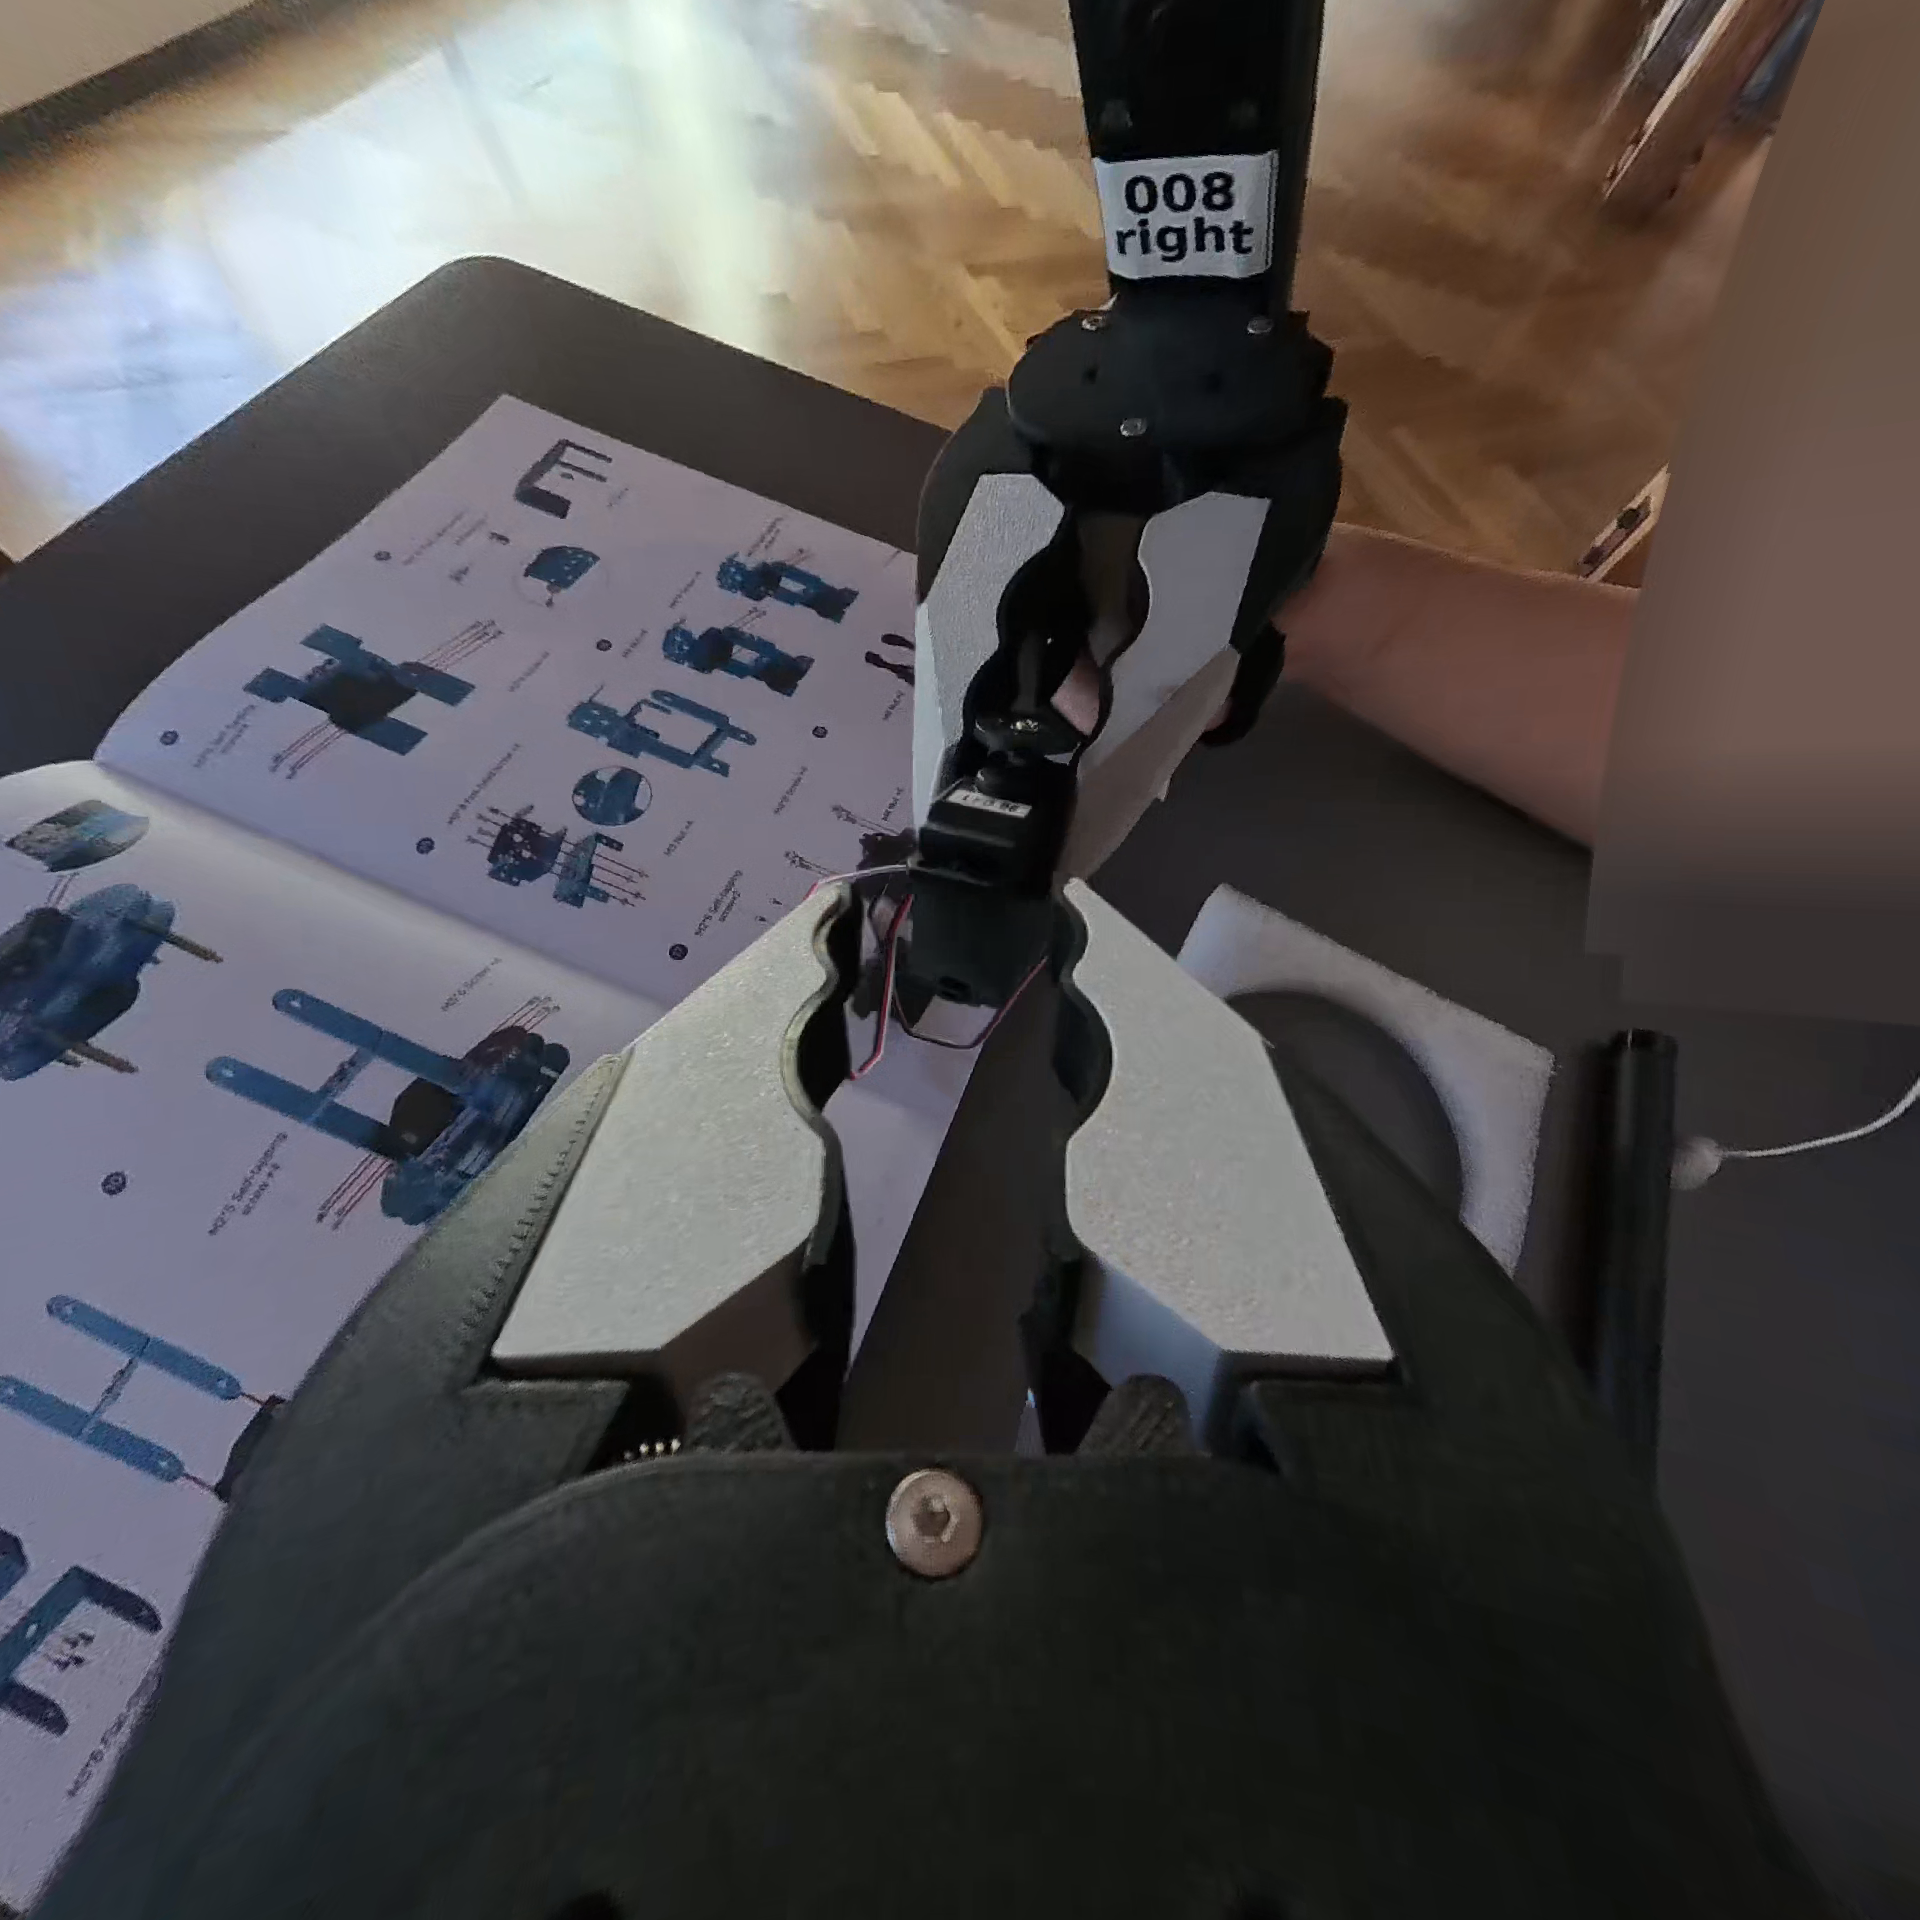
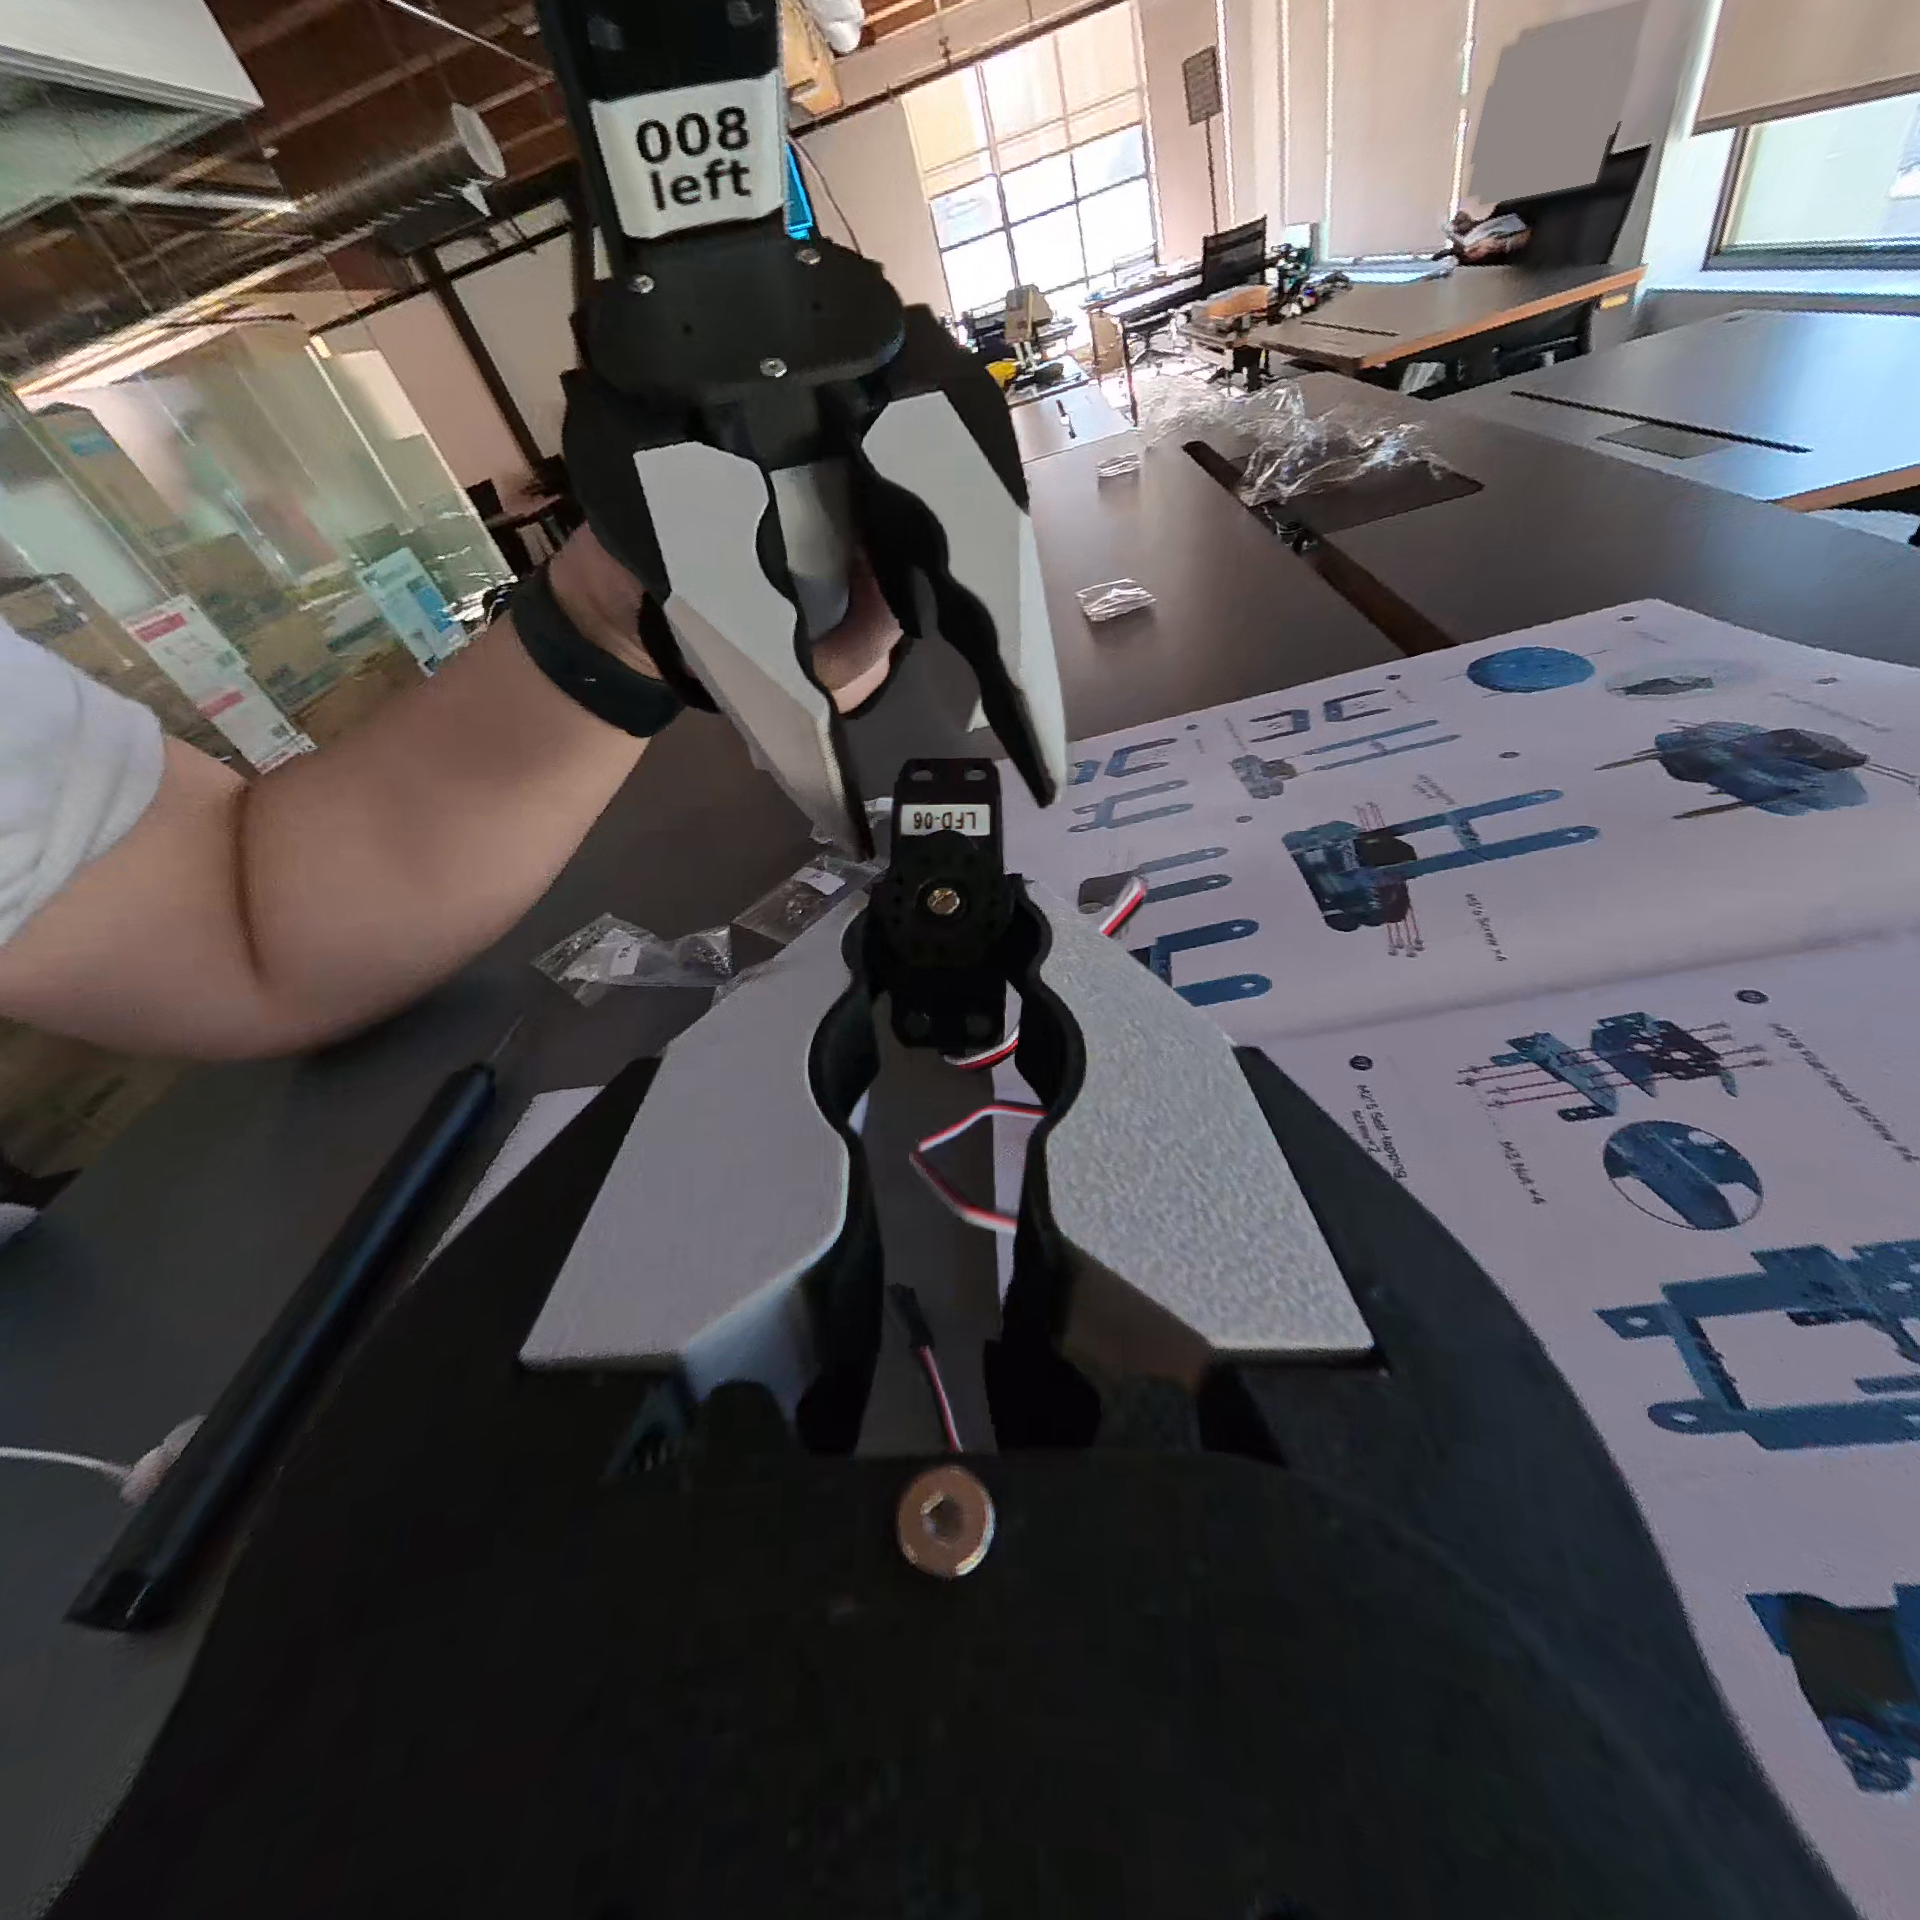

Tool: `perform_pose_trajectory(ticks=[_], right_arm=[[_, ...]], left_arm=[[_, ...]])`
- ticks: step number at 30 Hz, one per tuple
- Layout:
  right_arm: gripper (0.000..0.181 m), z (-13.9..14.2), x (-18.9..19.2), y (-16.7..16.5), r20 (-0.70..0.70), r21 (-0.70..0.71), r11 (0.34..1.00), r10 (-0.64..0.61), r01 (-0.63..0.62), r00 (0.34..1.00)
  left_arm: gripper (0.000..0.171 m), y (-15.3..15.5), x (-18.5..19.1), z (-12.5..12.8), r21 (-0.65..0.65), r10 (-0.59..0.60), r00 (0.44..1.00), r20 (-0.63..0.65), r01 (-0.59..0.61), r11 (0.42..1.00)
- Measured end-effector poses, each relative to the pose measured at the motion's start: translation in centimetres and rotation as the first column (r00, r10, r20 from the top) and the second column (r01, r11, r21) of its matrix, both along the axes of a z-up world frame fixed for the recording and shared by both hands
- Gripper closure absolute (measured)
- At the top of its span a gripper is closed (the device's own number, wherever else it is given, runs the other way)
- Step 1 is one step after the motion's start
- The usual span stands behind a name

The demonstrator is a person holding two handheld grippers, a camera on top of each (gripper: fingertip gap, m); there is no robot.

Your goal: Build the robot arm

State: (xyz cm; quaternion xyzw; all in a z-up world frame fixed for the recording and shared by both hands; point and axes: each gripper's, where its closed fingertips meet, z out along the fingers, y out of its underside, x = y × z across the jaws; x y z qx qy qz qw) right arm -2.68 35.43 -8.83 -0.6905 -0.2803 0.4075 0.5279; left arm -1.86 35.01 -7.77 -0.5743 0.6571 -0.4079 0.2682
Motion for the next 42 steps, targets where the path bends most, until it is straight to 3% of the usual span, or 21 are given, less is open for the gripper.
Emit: perform_pose_trajectory(ticks=[2,8,20,23,27,33,35,39,42], right_arm=[[0.16,-0.1,-0.1,-0.3,0.017,0.008,1.0,0.016,-0.016,1.0],[0.161,-0.2,0.1,-0.1,0.02,0.017,1.0,0.006,-0.006,1.0],[0.159,2.2,2.2,0.4,-0.098,0.058,0.996,-0.067,0.073,0.993],[0.16,2.2,2.5,0.1,-0.061,0.088,0.993,-0.079,0.084,0.995],[0.161,3.4,2.0,-0.6,-0.124,0.121,0.992,-0.021,0.036,0.992],[0.156,4.3,2.6,0.2,-0.22,0.11,0.991,-0.052,0.078,0.974],[0.133,4.1,3.8,1.0,-0.246,0.079,0.987,-0.114,0.137,0.963],[0.142,2.9,5.4,1.9,-0.275,-0.053,0.984,-0.18,0.172,0.945],[0.148,-0.2,5.5,2.1,-0.164,-0.198,0.964,-0.209,0.175,0.964]], left_arm=[[0.15,-0.6,0.1,0.2,0.015,-0.038,0.999,0.029,0.038,0.999],[0.151,-0.5,0.0,-0.5,0.013,-0.045,0.999,-0.012,0.046,0.999],[0.152,0.4,1.6,2.9,-0.092,0.031,0.98,0.195,-0.014,0.996],[0.147,-0.1,1.9,2.7,-0.09,0.012,0.976,0.216,0.007,0.996],[0.149,-1.3,2.1,2.6,-0.151,-0.04,0.973,0.229,0.076,0.986],[0.151,-0.2,1.8,4.1,-0.178,0.006,0.961,0.276,0.045,0.983],[0.151,0.3,1.1,5.4,-0.206,0.026,0.945,0.325,0.044,0.978],[0.152,0.3,-0.1,8.4,-0.251,0.032,0.897,0.44,0.089,0.964],[0.152,0.0,-0.4,8.5,-0.232,0.013,0.9,0.437,0.098,0.968]])
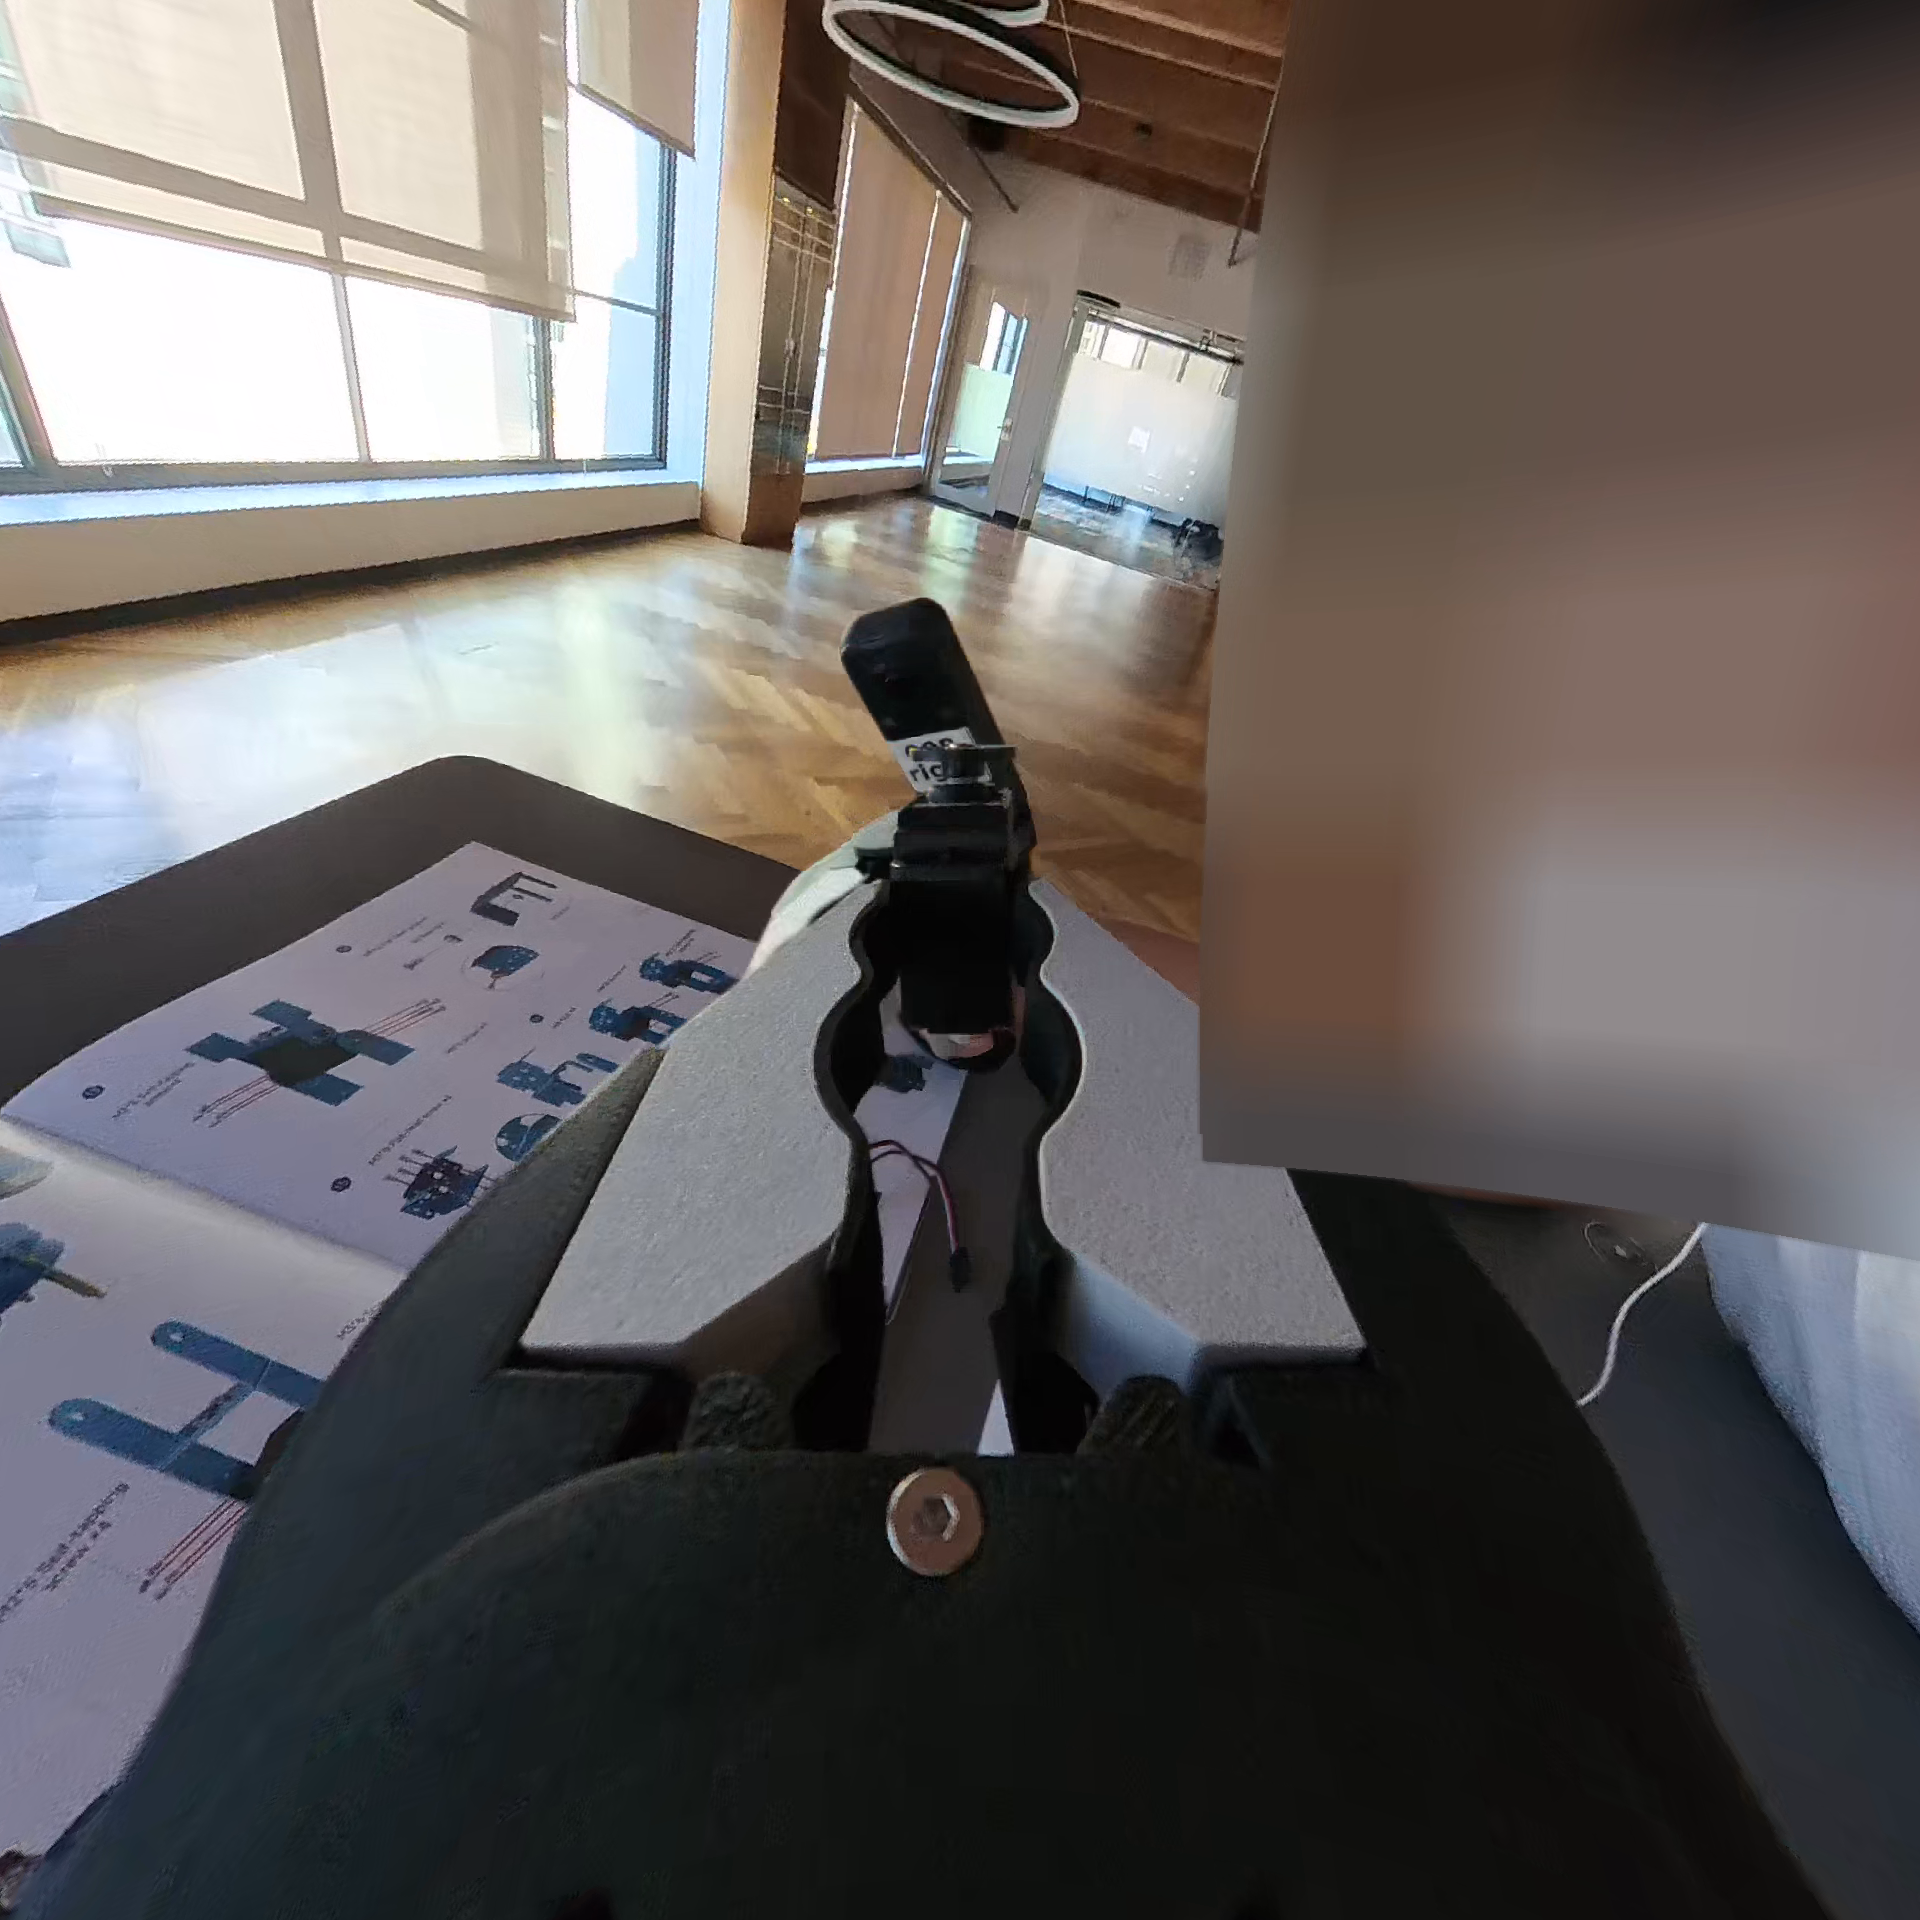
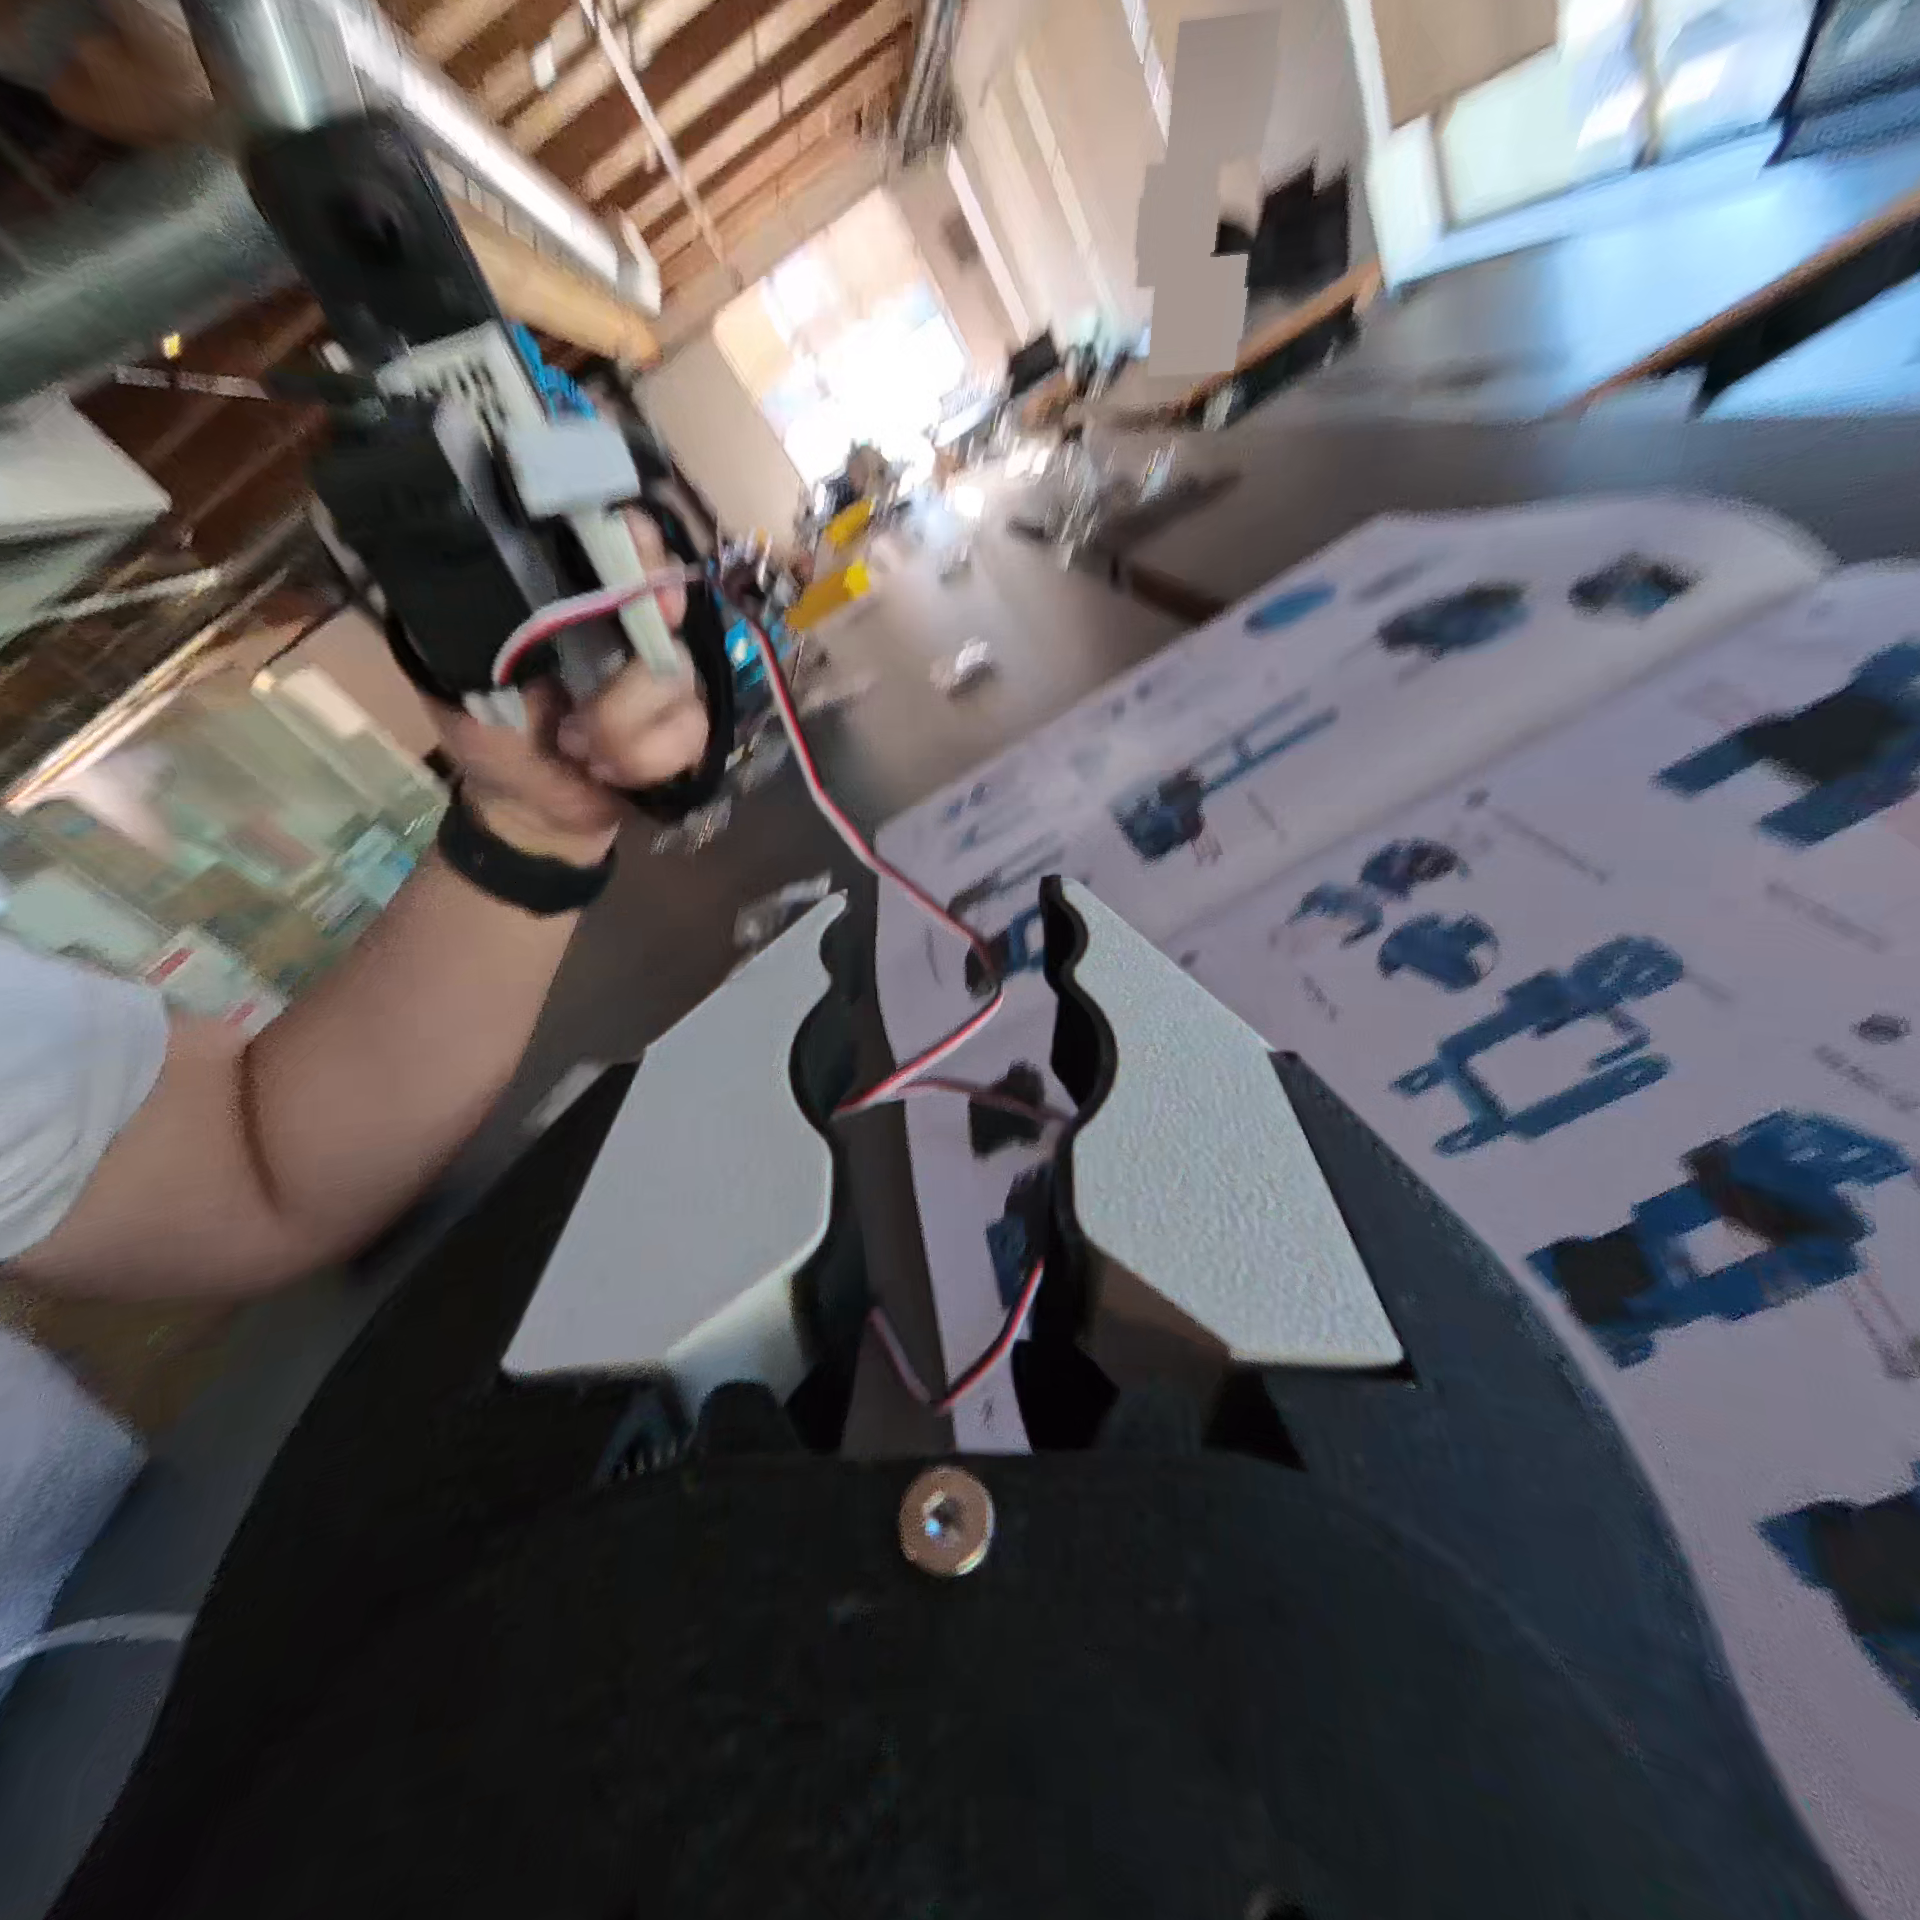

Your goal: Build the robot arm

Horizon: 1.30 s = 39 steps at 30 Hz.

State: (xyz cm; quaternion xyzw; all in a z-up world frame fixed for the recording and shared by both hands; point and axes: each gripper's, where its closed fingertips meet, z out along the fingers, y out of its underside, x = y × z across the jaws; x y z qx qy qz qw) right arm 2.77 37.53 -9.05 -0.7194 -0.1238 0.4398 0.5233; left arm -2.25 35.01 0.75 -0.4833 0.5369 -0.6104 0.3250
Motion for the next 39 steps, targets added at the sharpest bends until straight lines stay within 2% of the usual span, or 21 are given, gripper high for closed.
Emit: perform_pose_trajectory(ticks=[3,7,8,11,13,16,18,19,20,22,24,26,27,30,31,32,34,37,39], right_arm=[[0.159,-2.7,-1.7,-0.9,0.076,-0.133,0.986,0.116,-0.105,0.99],[0.159,-3.6,-3.5,-1.9,0.218,-0.108,0.98,0.189,-0.168,0.958],[0.156,-3.8,-3.6,-2.0,0.234,-0.115,0.979,0.194,-0.171,0.953],[0.133,-4.2,-3.5,-1.6,0.266,-0.13,0.981,0.175,-0.144,0.948],[0.126,-5.0,-3.7,-1.6,0.331,-0.146,0.979,0.181,-0.139,0.926],[0.132,-7.3,-4.3,-2.2,0.49,-0.197,0.967,0.239,-0.161,0.839],[0.147,-7.8,-4.4,-2.2,0.553,-0.192,0.968,0.243,-0.162,0.797],[0.161,-8.0,-4.5,-2.6,0.559,-0.203,0.962,0.265,-0.18,0.786],[0.178,-8.2,-4.7,-3.3,0.544,-0.233,0.947,0.314,-0.219,0.778],[0.181,-7.9,-5.6,-5.0,0.44,-0.291,0.905,0.415,-0.311,0.797],[0.181,-7.4,-6.4,-7.7,0.27,-0.376,0.818,0.546,-0.435,0.793],[0.181,-6.2,-7.0,-10.8,0.063,-0.424,0.698,0.658,-0.577,0.75],[0.181,-6.0,-7.1,-12.0,0.009,-0.439,0.65,0.694,-0.621,0.72],[0.181,-6.0,-7.0,-14.9,-0.067,-0.487,0.535,0.765,-0.691,0.64],[0.181,-6.3,-6.9,-15.3,-0.057,-0.501,0.521,0.777,-0.691,0.627],[0.181,-6.4,-6.9,-15.1,-0.034,-0.499,0.534,0.775,-0.683,0.631],[0.181,-5.9,-6.6,-13.4,0.025,-0.436,0.624,0.729,-0.649,0.684],[0.176,-4.6,-5.0,-8.5,0.097,-0.316,0.82,0.529,-0.478,0.843],[0.167,-4.7,-3.2,-6.2,0.103,-0.334,0.879,0.393,-0.34,0.914]], left_arm=[[0.152,0.3,0.0,-0.6,0.015,0.008,1.0,-0.009,-0.008,1.0],[0.152,1.0,-0.2,-1.6,0.05,0.036,0.999,-0.024,-0.034,0.998],[0.152,1.0,-0.2,-1.8,0.061,0.038,0.999,-0.027,-0.036,0.997],[0.152,1.1,-0.4,-1.8,0.063,0.034,0.999,-0.023,-0.033,0.997],[0.152,1.1,-0.6,-1.7,0.062,0.035,0.999,-0.021,-0.034,0.998],[0.152,1.2,-0.7,-1.6,0.063,0.038,0.999,-0.019,-0.037,0.997],[0.152,1.2,-0.8,-1.5,0.066,0.042,0.999,-0.021,-0.041,0.997],[0.152,1.3,-0.9,-1.5,0.069,0.045,0.999,-0.022,-0.044,0.997],[0.151,1.3,-0.9,-1.4,0.072,0.048,0.999,-0.022,-0.046,0.996],[0.152,1.4,-1.1,-1.3,0.074,0.054,0.998,-0.02,-0.052,0.996],[0.152,1.5,-1.2,-1.2,0.076,0.055,0.998,-0.021,-0.053,0.996],[0.151,1.5,-1.3,-1.3,0.078,0.054,0.998,-0.029,-0.052,0.996],[0.151,1.6,-1.3,-1.4,0.079,0.055,0.998,-0.034,-0.052,0.996],[0.152,1.6,-1.3,-1.7,0.074,0.053,0.998,-0.047,-0.049,0.996],[0.152,1.7,-1.3,-1.9,0.073,0.054,0.997,-0.054,-0.05,0.996],[0.152,1.7,-1.3,-2.0,0.074,0.054,0.997,-0.061,-0.049,0.996],[0.152,1.6,-1.3,-2.3,0.077,0.047,0.996,-0.072,-0.041,0.996],[0.152,1.5,-1.4,-2.6,0.078,0.032,0.996,-0.087,-0.025,0.997],[0.152,1.4,-1.4,-2.9,0.078,0.026,0.995,-0.099,-0.018,0.997]])
